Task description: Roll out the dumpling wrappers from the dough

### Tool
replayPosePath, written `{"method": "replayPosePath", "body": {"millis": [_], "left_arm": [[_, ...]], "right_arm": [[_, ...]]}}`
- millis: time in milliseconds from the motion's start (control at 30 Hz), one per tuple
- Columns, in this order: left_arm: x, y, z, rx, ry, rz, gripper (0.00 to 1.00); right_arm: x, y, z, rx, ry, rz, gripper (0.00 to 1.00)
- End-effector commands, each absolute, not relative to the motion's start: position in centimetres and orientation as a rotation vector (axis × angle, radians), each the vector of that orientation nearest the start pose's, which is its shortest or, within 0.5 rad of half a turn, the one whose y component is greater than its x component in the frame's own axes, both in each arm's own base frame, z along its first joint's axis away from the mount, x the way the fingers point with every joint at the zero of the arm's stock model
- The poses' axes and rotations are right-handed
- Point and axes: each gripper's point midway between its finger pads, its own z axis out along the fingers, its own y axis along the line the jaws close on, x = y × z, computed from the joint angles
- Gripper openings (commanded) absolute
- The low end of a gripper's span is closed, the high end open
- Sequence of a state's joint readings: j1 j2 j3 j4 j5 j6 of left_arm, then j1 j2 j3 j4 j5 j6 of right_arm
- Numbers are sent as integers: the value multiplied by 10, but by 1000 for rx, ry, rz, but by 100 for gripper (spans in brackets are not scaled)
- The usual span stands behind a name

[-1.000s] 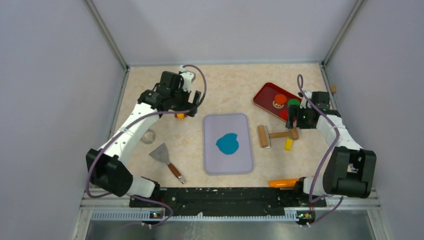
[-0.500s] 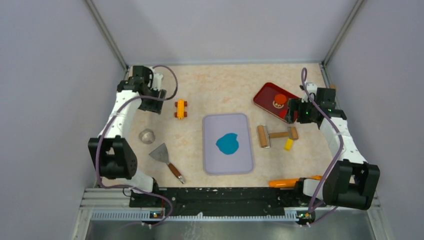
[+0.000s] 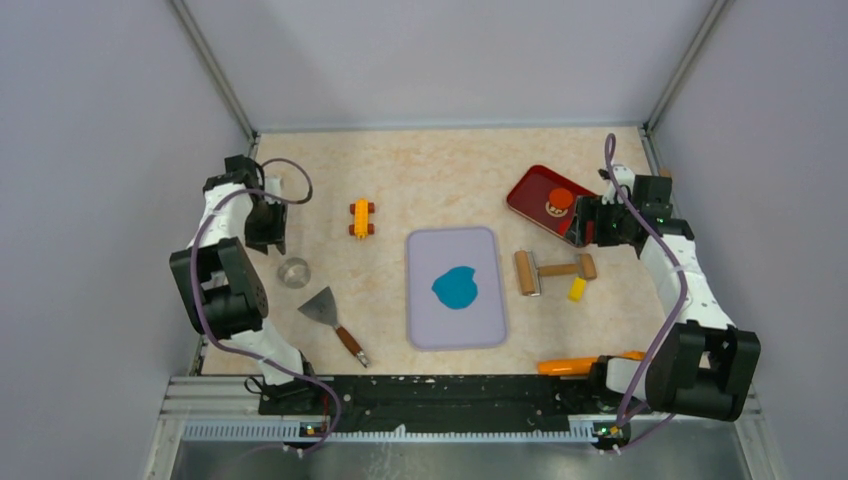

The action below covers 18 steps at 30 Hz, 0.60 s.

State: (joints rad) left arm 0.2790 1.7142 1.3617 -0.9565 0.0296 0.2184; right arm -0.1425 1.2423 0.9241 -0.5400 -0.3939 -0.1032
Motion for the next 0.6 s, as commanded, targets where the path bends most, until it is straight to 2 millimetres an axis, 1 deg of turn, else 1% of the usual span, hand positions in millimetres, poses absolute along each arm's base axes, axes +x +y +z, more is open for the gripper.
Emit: {"method": "replayPosePath", "body": {"millis": [0, 200, 267, 467, 567], "left_arm": [[318, 96, 76, -11, 2897, 28, 44], [308, 102, 58, -6, 2948, 50, 41], [308, 105, 55, -20, 2950, 64, 40], [306, 105, 48, -43, 2970, 49, 34], [305, 105, 45, -55, 2975, 49, 33]], "right_arm": [[318, 20, 155, -126, 2302, 375, 75], [317, 21, 153, -125, 2305, 377, 75], [318, 21, 154, -125, 2303, 379, 75], [320, 22, 153, -121, 2304, 389, 75], [320, 22, 154, -120, 2302, 397, 75]]}}
